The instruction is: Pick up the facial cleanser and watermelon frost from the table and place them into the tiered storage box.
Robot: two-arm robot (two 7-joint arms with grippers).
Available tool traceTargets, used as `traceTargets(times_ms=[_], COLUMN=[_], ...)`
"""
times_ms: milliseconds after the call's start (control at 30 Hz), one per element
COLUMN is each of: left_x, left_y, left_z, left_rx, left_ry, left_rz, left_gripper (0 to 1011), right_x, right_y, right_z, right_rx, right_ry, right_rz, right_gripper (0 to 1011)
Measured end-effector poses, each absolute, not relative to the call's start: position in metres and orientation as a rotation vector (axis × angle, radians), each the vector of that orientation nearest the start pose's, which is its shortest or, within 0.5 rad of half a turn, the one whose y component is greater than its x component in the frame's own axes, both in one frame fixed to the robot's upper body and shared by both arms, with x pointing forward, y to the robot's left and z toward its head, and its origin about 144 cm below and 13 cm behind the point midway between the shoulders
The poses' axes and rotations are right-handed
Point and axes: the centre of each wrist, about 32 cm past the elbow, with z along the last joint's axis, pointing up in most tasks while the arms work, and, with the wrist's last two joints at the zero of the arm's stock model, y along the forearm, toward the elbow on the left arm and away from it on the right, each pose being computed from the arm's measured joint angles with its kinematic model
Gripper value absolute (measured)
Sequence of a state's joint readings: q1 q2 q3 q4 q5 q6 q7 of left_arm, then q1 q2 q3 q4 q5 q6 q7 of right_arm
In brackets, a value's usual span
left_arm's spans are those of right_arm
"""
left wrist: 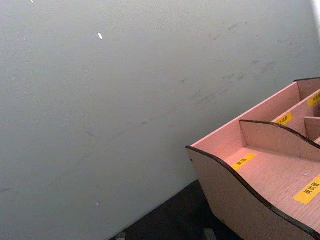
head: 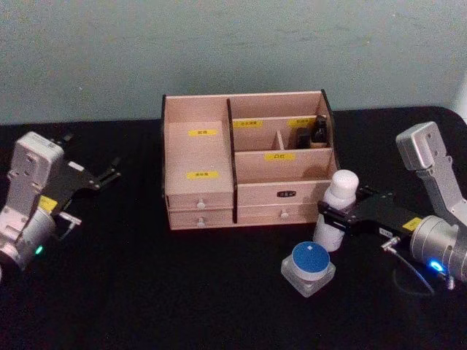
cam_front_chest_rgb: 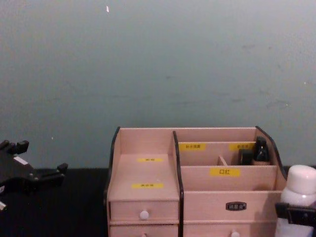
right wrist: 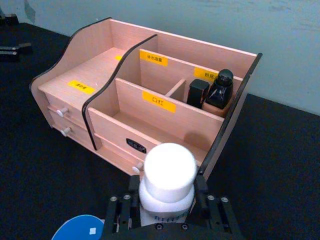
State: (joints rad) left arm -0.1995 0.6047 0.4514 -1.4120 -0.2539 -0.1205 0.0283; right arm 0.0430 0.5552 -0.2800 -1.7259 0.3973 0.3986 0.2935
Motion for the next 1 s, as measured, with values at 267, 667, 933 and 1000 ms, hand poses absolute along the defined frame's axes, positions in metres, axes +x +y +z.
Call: traceTargets(times_ms=[267, 667, 933, 1000], left_x=[0.4886, 0.4886, 0.4886, 0.4886], left_y=[0.3097, 0.3097, 0.3097, 0.3097], left_z=[1.1398, 1.1398, 1.1398, 1.1398], left_rx=[0.304, 0.304, 0.304, 0.304], left_ry=[-0.285, -0.285, -0.285, -0.285], left_rz=[1.248, 1.248, 1.248, 1.248], left_gripper=[1001, 1001, 1001, 1001], right_x=[0.4547, 0.4547, 0.4538, 0.4522], right_y=[-0.2831, -0.2831, -0.2836, -0.2848], right_z=[1.1914, 1.1914, 1.1917, 1.1937], right_rx=[-0.38, -0.379, -0.376, -0.369], right_ry=[0.161, 0.161, 0.159, 0.154], right_rz=[-0.976, -0.976, -0.972, -0.964], right_gripper=[602, 602, 602, 602])
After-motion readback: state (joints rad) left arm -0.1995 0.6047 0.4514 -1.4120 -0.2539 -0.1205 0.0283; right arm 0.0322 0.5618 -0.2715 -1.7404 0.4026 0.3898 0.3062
